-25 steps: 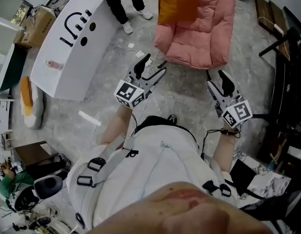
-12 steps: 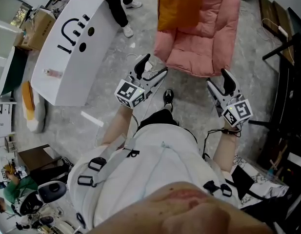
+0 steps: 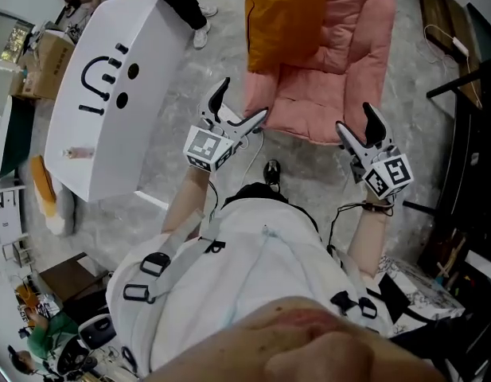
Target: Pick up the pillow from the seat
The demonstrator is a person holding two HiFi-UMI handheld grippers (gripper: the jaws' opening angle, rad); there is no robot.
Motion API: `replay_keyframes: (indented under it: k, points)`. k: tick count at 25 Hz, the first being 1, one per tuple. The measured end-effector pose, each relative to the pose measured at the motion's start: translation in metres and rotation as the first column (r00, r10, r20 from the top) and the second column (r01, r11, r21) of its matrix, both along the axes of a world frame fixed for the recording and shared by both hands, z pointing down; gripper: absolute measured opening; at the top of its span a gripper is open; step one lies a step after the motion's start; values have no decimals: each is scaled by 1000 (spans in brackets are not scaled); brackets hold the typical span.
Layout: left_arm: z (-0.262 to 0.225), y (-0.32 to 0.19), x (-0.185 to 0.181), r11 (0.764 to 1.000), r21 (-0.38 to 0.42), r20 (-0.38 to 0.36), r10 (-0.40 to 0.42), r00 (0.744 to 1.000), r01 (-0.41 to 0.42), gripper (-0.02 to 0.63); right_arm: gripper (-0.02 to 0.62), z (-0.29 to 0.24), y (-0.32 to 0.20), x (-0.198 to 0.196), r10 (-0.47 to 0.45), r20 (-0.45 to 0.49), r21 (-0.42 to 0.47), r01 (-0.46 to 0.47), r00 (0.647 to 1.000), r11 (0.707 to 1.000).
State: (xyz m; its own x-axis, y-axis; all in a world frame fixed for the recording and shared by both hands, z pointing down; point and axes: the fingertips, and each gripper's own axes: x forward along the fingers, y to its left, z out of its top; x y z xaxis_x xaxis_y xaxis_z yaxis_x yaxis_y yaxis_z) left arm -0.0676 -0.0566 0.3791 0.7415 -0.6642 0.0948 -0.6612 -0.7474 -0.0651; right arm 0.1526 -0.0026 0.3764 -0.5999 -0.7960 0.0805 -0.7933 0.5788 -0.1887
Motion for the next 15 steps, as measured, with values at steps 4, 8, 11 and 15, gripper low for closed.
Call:
replay_keyframes:
  k: [4, 8, 11, 15]
  points:
    - [-2, -51, 4, 998, 0, 42, 58, 997, -58, 463, 370, 3, -56, 7, 15, 7, -1, -15, 1000, 1000]
    - [14, -98, 9, 997, -32, 84, 79, 993, -76, 471, 370, 9, -105, 22, 26, 12, -13, -26, 1000, 1000]
    - [36, -126, 5, 989, -138, 59, 69, 996, -60, 476, 371, 23, -127, 23, 9, 10, -41, -8, 1000, 999]
    - [63, -175, -4, 966, -258, 55, 19, 998, -4, 477, 382, 43, -173, 30, -41, 46, -94, 45, 998, 995]
